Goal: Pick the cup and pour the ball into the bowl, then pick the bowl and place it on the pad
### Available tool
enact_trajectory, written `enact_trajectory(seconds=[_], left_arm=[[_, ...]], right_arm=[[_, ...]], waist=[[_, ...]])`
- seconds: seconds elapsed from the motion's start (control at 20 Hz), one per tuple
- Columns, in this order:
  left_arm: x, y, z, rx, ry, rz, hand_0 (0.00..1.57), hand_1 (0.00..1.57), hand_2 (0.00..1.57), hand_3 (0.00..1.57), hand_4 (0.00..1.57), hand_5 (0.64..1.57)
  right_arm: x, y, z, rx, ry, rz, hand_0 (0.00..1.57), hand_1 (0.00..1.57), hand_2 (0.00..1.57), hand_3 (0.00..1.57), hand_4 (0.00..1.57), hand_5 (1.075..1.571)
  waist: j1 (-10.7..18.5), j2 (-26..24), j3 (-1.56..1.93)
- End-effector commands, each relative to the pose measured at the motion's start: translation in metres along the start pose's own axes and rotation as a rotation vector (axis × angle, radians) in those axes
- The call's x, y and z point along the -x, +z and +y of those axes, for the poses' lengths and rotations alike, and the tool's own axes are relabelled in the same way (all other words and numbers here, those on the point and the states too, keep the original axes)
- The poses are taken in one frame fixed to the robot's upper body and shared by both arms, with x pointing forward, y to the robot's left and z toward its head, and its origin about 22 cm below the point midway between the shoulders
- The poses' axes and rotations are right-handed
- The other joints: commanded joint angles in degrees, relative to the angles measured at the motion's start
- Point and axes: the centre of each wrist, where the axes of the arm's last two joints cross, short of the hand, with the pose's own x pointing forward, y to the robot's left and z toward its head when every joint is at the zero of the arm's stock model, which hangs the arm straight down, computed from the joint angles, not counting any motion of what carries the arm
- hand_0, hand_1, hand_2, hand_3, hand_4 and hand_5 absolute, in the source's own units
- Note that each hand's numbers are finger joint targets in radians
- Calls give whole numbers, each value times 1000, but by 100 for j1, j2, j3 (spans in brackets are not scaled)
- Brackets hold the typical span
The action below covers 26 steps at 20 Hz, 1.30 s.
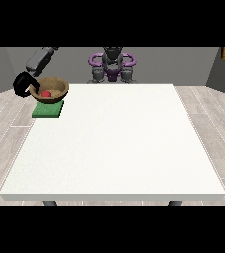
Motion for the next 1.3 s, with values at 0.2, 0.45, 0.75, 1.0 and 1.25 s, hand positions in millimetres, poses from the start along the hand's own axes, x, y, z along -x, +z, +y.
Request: enact_trajectory(seconds=[0.2, 0.45, 0.75, 1.0, 1.25], left_arm=[[-4, -4, -4, 6, -1, -5, 0, 0, 0, 0, 1194, 1562], [-17, 7, 29, -12, -30, -48, 0, 0, 0, 0, 1185, 1563], [-21, 0, 16, 14, 5, -98, 0, 0, 0, 0, 1190, 1566], [-7, -2, 5, -36, -22, -66, 0, 0, 0, 0, 1199, 1568], [-17, -15, -31, 59, 14, -42, 0, 0, 0, 0, 1190, 1569]], right_arm=[[-15, -4, -16, 140, -4, -41, 1535, 1535, 1445, 877, 0, 1553], [-27, -7, 1, 105, -87, -81, 1463, 1463, 1413, 835, 0, 1532], [-36, -11, -8, 186, -84, -173, 1259, 1259, 1353, 911, 115, 1529], [-21, -9, 15, 46, 82, -93, 0, 0, 212, 0, 0, 1442], [-19, -13, 10, 48, 98, -53, 0, 0, 0, 0, 0, 1407]], waist=[[13, 34, -1], [54, 334, -6], [338, 643, 1], [114, 398, -3], [380, 67, 5]])
